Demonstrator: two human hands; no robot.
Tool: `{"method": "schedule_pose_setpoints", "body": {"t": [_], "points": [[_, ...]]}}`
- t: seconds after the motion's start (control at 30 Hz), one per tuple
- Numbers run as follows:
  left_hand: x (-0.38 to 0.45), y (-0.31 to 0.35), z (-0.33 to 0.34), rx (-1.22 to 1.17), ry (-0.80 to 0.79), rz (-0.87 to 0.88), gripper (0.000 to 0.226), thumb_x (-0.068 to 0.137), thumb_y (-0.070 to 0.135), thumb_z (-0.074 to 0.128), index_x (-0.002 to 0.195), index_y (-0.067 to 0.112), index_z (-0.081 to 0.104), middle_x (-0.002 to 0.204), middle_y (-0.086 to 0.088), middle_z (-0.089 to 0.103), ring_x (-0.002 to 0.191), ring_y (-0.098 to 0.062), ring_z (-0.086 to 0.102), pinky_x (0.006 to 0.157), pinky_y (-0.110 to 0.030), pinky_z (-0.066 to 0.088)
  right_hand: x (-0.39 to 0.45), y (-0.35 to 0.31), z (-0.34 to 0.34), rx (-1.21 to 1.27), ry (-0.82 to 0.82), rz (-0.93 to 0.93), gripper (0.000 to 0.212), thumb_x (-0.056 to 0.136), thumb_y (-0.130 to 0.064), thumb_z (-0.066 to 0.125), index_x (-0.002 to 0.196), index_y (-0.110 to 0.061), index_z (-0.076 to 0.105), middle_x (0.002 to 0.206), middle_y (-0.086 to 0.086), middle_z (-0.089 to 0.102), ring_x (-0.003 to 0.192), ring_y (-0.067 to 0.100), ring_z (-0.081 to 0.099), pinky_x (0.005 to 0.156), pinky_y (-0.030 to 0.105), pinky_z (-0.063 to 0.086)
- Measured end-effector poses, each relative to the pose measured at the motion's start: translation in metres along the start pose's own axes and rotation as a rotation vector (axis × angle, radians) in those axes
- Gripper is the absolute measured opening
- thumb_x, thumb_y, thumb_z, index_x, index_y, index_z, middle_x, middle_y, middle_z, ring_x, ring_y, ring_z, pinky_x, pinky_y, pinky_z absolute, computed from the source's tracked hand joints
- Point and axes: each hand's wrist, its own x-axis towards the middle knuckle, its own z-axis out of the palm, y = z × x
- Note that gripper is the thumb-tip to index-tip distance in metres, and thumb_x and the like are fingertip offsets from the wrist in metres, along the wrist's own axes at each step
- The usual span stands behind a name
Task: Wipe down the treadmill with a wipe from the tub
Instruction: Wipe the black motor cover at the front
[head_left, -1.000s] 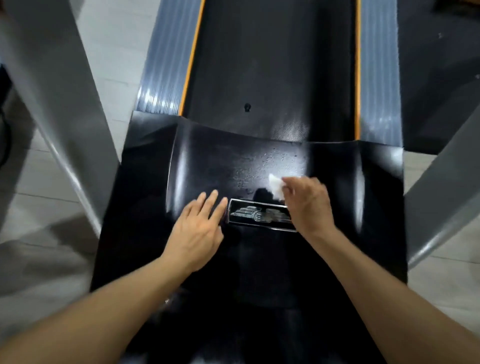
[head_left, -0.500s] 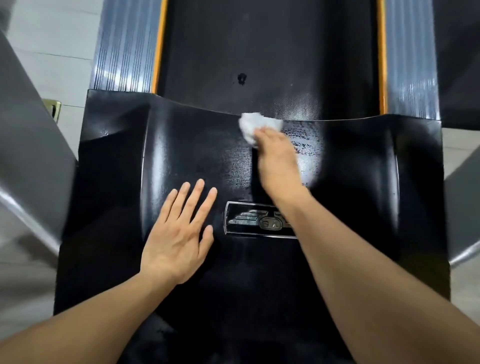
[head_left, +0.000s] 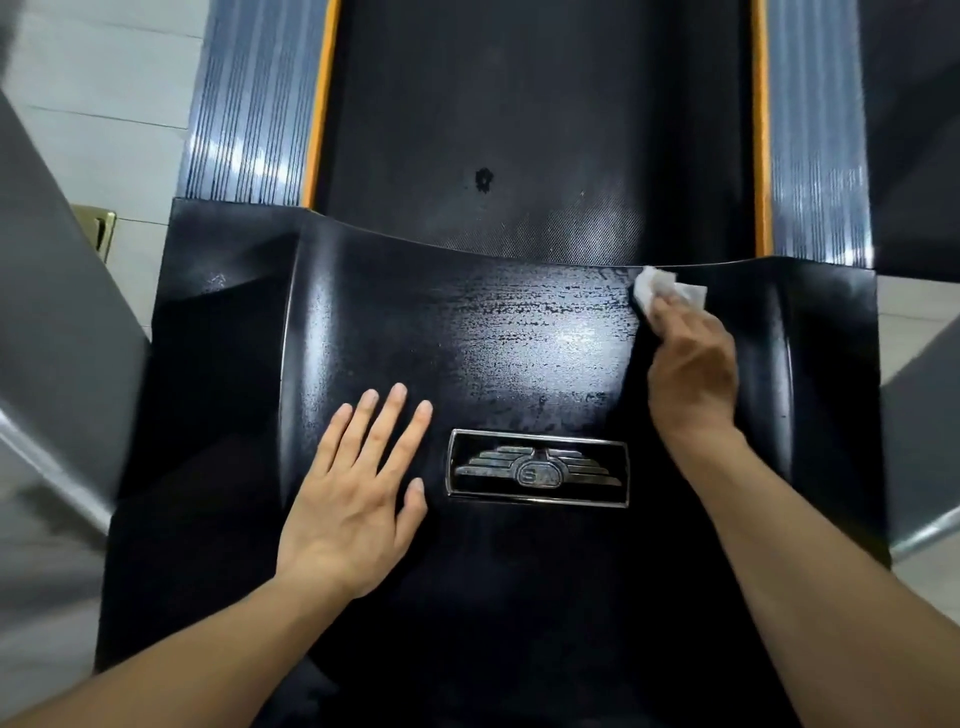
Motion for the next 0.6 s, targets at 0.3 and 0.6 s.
{"method": "schedule_pose_setpoints", "body": {"t": [0.3, 0.6], "points": [[0.001, -0.001, 0.001, -0.019, 0.009, 0.009, 0.069, 0.1, 0.041, 0.032, 0.163, 0.021, 0.015, 0.171, -0.008, 0.011, 0.158, -0.026, 0.007, 0.126, -0.049, 0.017, 0.015, -0.195, 0.045, 0.268, -0.255, -0.369, 0.05, 0.078, -0.005, 0.049, 0.125, 0.009, 0.06, 0.133, 0.032, 0.055, 0.121, 0.055, 0.051, 0.103, 0.063, 0.043], [-0.001, -0.001, -0.001, -0.009, 0.017, 0.008, 0.068, 0.101, 0.041, 0.03, 0.164, 0.021, 0.013, 0.171, -0.007, 0.01, 0.158, -0.025, 0.008, 0.126, -0.049, 0.017, -0.003, -0.119, 0.025, 0.177, -0.249, -0.348, 0.048, 0.081, -0.012, 0.042, 0.114, 0.014, 0.067, 0.131, 0.032, 0.06, 0.123, 0.049, 0.057, 0.107, 0.056, 0.046]]}}
